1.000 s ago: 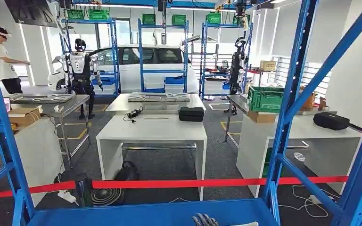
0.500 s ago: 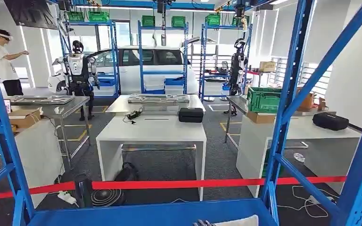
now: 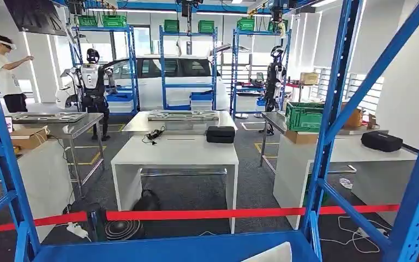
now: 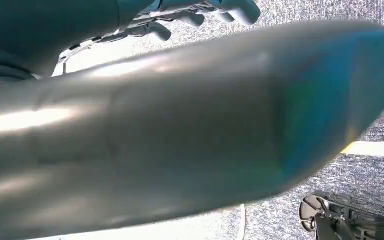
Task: Take the parts from the cabinet and place them on the table.
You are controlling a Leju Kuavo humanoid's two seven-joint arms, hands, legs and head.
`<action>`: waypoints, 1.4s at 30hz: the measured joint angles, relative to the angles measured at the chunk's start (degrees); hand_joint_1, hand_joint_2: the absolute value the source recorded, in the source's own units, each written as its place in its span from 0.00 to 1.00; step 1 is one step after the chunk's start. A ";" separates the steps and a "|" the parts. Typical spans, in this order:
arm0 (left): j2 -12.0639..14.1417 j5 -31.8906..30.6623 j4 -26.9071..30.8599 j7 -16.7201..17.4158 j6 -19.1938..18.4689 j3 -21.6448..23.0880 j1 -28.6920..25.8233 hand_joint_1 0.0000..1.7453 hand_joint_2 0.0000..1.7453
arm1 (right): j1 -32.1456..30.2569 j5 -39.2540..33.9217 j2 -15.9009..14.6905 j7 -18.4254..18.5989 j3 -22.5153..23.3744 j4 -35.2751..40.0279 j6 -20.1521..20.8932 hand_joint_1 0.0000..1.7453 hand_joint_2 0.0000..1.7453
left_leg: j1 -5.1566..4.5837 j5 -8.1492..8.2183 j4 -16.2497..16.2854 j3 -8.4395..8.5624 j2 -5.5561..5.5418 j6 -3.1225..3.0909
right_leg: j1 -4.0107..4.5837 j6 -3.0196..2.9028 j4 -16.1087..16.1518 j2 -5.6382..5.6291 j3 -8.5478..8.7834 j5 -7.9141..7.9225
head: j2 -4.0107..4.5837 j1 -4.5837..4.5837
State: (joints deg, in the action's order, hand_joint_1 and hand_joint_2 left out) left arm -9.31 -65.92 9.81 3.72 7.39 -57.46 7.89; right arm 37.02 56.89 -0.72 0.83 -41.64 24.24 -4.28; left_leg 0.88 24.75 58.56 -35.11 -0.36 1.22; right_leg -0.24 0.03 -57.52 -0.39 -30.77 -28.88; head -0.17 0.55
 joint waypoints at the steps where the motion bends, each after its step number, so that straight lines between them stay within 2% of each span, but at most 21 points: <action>1: 0.00 0.00 0.00 -0.02 0.00 0.00 0.00 0.00 0.00 | -0.01 -0.02 0.02 0.02 0.00 0.00 -0.13 0.00 1.00 | 0.00 0.00 0.00 0.02 0.00 0.00 | 0.00 0.00 0.00 0.00 0.02 0.00 | 0.00 0.00; 11: 0.02 -0.09 0.00 0.00 -0.37 -0.04 0.08 0.00 0.00 | 0.01 0.11 0.02 0.24 0.00 0.00 0.46 0.00 1.00 | 0.00 -0.02 0.01 0.09 0.00 0.00 | 0.00 0.02 -0.01 0.00 0.07 0.02 | 0.00 0.00; 21: 0.02 -0.39 0.00 -0.07 -0.15 -0.07 -0.01 0.00 0.00 | -0.19 1.25 -1.38 4.19 0.24 -0.26 1.11 0.00 1.00 | 0.01 -0.01 0.01 0.17 -0.01 -0.01 | -0.01 0.00 0.01 0.00 0.14 -0.02 | 0.00 0.00; 22: 0.04 -0.44 0.00 0.00 -0.26 -0.09 -0.02 0.00 0.00 | -0.23 1.35 -1.59 4.56 0.28 -0.28 1.11 0.19 1.00 | 0.01 -0.01 0.01 0.20 0.00 -0.01 | -0.02 0.00 0.02 -0.01 0.16 -0.02 | 0.00 0.00; 23: 0.04 -0.46 0.00 0.00 -0.35 -0.09 -0.04 0.00 0.00 | -0.26 1.42 -2.06 4.94 0.37 -0.31 1.11 0.33 1.00 | 0.00 0.00 0.01 0.22 -0.01 -0.02 | -0.02 0.00 0.02 0.01 0.19 -0.02 | 0.00 0.00; 24: 0.07 -0.48 0.00 0.00 -0.39 -0.11 -0.05 0.00 0.00 | -0.27 1.51 -2.45 5.27 0.46 -0.33 1.18 0.36 1.00 | 0.00 0.03 0.01 0.25 0.00 -0.05 | -0.02 0.00 0.03 0.00 0.22 -0.02 | 0.00 0.00; 33: 0.07 -0.66 0.00 -0.07 -0.72 -0.15 -0.06 0.00 0.00 | -1.38 1.90 -4.96 5.94 1.62 -0.52 1.49 0.36 1.00 | 0.00 0.03 0.02 0.40 0.06 -0.05 | -0.02 0.05 0.04 -0.02 0.34 0.01 | 0.00 0.00; 38: 0.07 -1.05 0.00 -0.04 -0.74 -0.15 -0.04 0.00 0.00 | -1.53 1.84 -5.25 5.94 1.73 -0.55 2.16 0.44 1.00 | 0.01 0.03 0.01 0.44 0.05 -0.05 | -0.01 0.04 0.04 -0.02 0.37 0.00 | 0.00 0.00; 42: 0.07 -1.18 0.00 0.00 -0.74 -0.15 0.02 0.00 0.00 | -1.97 1.70 -5.44 5.92 2.19 -0.52 2.14 0.45 1.00 | 0.01 0.04 0.01 0.46 0.05 -0.05 | -0.02 0.07 0.04 -0.02 0.40 -0.04 | 0.00 0.00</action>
State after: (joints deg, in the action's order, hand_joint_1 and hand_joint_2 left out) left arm -9.25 -67.10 9.81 3.72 6.64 -57.61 7.91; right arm 35.05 58.60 -6.16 6.75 -39.45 23.71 -2.14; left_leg 0.89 24.79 58.57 -34.66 -0.31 1.16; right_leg -0.27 0.10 -57.48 -0.41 -30.37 -28.92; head -0.17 0.55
